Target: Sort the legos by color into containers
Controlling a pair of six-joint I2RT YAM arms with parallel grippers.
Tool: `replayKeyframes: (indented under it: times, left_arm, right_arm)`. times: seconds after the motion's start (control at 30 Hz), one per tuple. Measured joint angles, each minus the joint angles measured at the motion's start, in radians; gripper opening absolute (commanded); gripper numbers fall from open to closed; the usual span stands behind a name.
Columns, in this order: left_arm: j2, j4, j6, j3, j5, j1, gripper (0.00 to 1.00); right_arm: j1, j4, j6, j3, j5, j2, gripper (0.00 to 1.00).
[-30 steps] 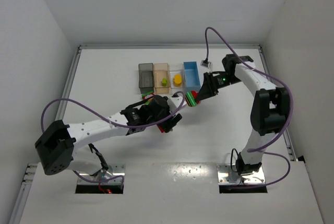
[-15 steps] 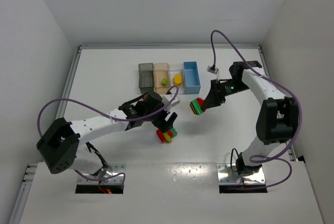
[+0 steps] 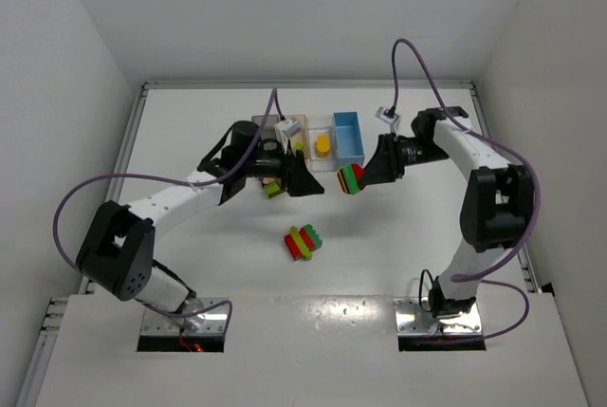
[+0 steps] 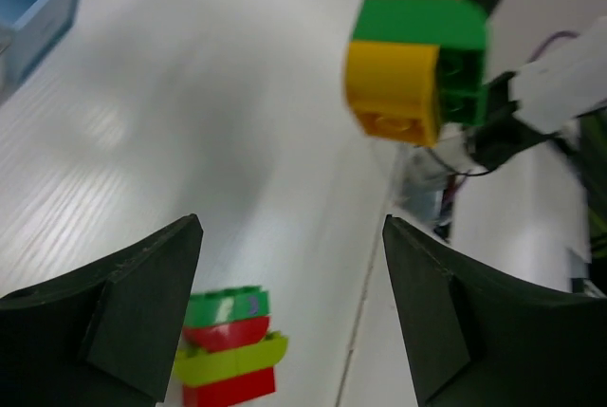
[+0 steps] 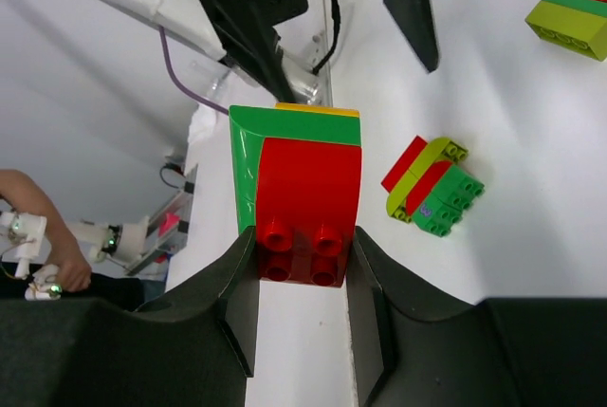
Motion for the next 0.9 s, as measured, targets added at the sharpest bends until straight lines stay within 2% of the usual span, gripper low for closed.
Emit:
replayKeyframes:
  times: [0.13, 0.27, 0.67, 0.73, 0.9]
  left_arm:
    - [0.05, 0.146, -0.124, 0.014, 0.148, 0.023, 0.81]
    - [0.085, 0.247, -0.206, 0.038, 0.219, 0.024, 0.8]
    - [0.15, 0.33, -0.277, 0.082, 0.252, 0.019, 0.76]
    - [0.158, 0.333, -0.278, 0.088, 0.251, 0.015, 0.72]
    - [0.164, 0.333, -0.28, 0.097, 0.259, 0.003, 0.49]
  right_arm:
    - [0.003, -0.002, 0.0, 0.009, -0.016, 0.033, 0.02]
    - [0.006, -0.002, 0.002, 0.021, -0.022, 0.048, 0.02]
    - [0.069, -0.002, 0.01, 0.034, -0.034, 0.048, 0.02]
    - [0.072, -0.002, 0.01, 0.04, -0.037, 0.048, 0.02]
    - [0.072, 0.004, 0.012, 0.05, -0.029, 0.048, 0.02]
